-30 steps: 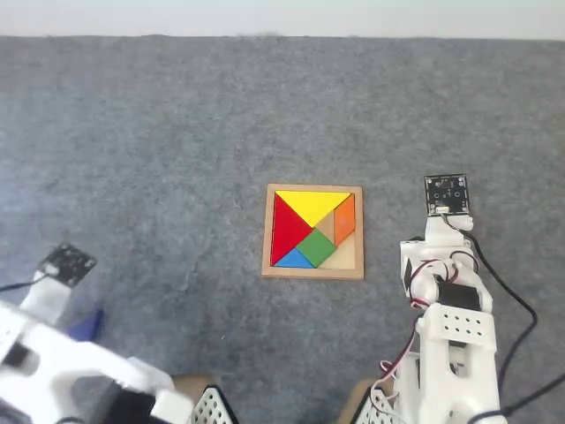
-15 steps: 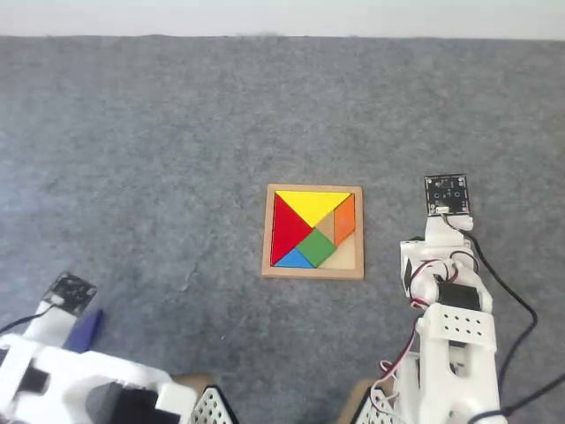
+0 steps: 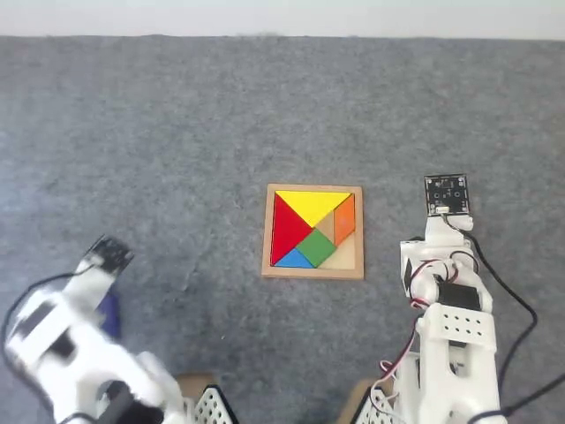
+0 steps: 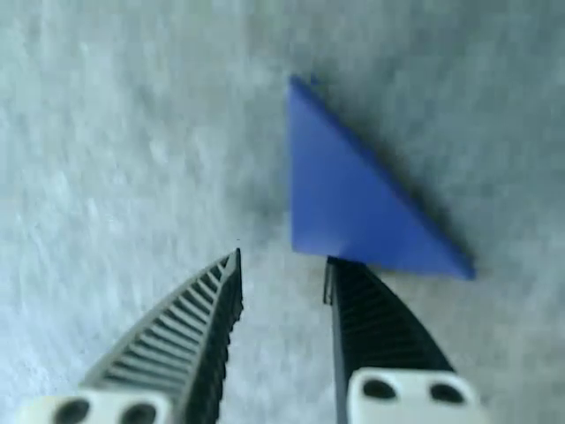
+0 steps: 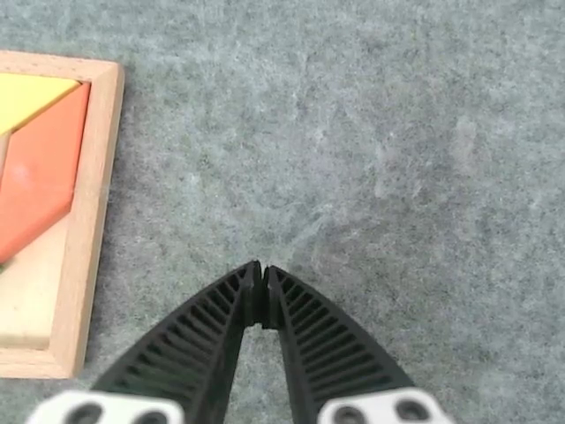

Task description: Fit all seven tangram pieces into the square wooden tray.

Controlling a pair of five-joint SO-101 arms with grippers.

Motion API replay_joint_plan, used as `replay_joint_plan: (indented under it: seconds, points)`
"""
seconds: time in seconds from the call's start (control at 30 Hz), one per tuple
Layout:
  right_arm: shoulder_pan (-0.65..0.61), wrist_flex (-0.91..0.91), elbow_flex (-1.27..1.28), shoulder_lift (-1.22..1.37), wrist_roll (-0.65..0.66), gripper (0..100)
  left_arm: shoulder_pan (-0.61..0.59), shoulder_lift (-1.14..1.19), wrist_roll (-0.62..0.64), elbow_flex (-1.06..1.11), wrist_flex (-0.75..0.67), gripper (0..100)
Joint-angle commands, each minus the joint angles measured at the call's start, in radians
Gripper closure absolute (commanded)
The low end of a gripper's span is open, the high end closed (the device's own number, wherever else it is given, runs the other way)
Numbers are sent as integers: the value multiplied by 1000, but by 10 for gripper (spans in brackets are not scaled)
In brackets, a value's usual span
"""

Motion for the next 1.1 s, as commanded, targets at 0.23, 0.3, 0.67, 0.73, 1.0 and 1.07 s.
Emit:
replay_joint_plan:
  seconds: [0.23, 0.3, 0.67, 0.73, 1.0, 1.07]
  points:
    - [-5, -21, -60, 10, 9, 991, 568, 3, 436, -134, 34, 845]
    - [-5, -21, -60, 10, 9, 991, 654, 3, 471, -177, 91, 845]
    - [-5, -18, -60, 8, 9, 991, 701, 3, 867, -452, 425, 845]
    - [-5, -18, -60, 7, 11, 991, 629, 3, 838, -435, 471, 845]
    - [-5, -13, -60, 5, 29, 991, 520, 6, 632, -269, 419, 808]
    - [-5, -13, -60, 5, 29, 991, 520, 6, 609, -257, 394, 774]
